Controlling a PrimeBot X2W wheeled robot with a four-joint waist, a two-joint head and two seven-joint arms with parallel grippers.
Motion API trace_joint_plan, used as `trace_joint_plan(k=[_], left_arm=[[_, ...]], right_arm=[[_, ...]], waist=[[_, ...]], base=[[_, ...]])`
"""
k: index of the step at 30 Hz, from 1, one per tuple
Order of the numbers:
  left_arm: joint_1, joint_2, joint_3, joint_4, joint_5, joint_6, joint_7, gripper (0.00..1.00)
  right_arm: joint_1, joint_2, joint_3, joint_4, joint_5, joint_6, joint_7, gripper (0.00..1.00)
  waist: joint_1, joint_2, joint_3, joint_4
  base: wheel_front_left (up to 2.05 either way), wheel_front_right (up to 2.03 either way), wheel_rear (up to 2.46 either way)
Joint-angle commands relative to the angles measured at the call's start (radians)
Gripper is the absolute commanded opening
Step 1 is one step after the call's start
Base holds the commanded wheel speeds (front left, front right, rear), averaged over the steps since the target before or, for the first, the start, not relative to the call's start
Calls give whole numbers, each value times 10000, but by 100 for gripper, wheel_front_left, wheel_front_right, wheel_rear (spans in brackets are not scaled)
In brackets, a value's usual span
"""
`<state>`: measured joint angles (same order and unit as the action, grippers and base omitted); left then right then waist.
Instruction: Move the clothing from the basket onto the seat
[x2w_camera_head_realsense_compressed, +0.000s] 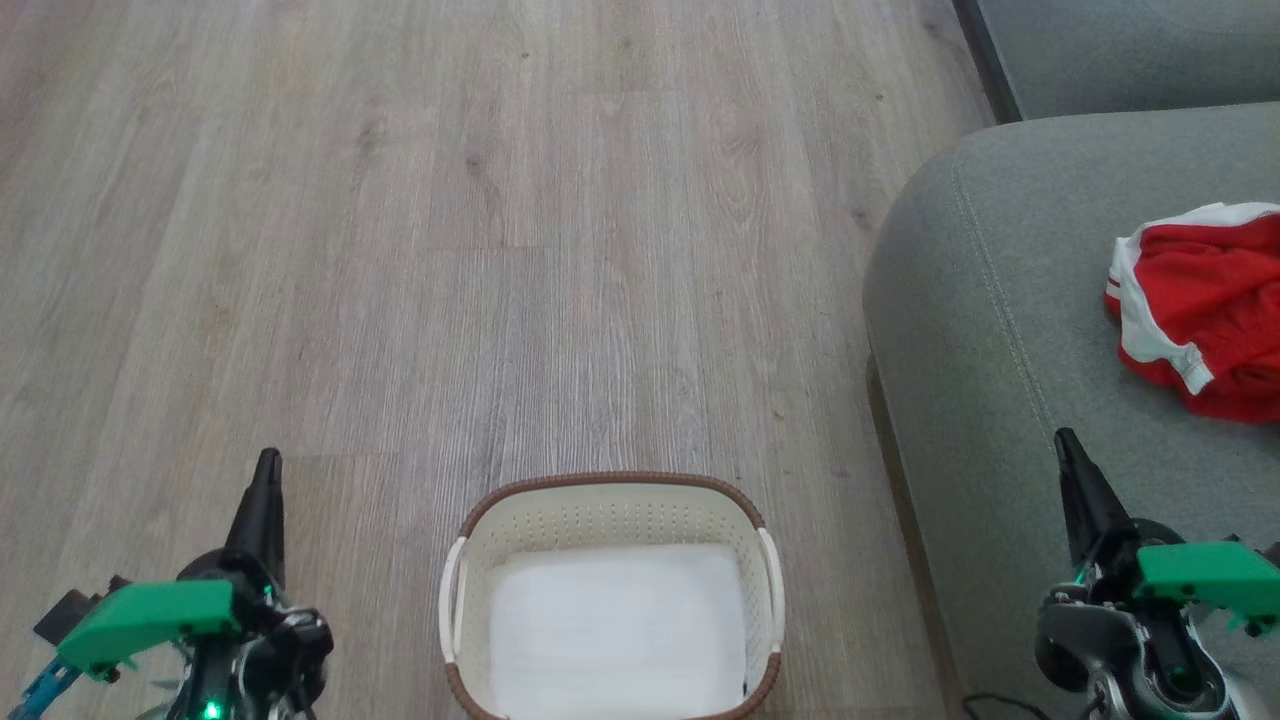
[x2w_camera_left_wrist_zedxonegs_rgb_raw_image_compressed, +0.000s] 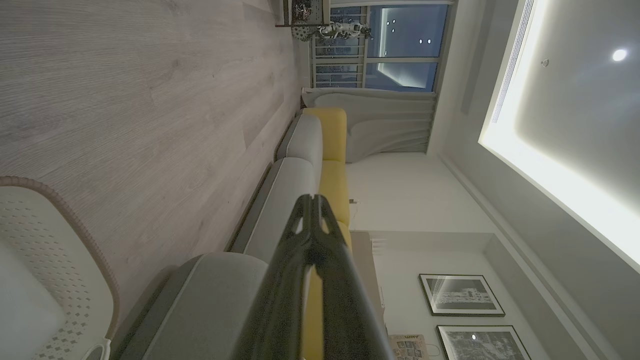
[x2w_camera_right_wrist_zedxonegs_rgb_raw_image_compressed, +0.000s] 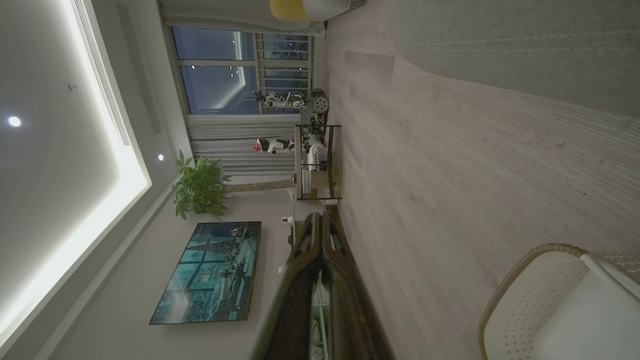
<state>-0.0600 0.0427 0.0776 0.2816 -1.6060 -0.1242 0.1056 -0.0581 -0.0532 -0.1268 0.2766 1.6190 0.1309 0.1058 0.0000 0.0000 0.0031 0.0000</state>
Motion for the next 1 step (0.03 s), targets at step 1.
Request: trace_joint_plan(k=[1], left_arm=[[-482,75,362,-364,-27,-65,76,0]], right_arm=[[-496,5,155,-319,-85,-2,55,0]], waist=[[0,0,0,0]], base=[[0,0,0]])
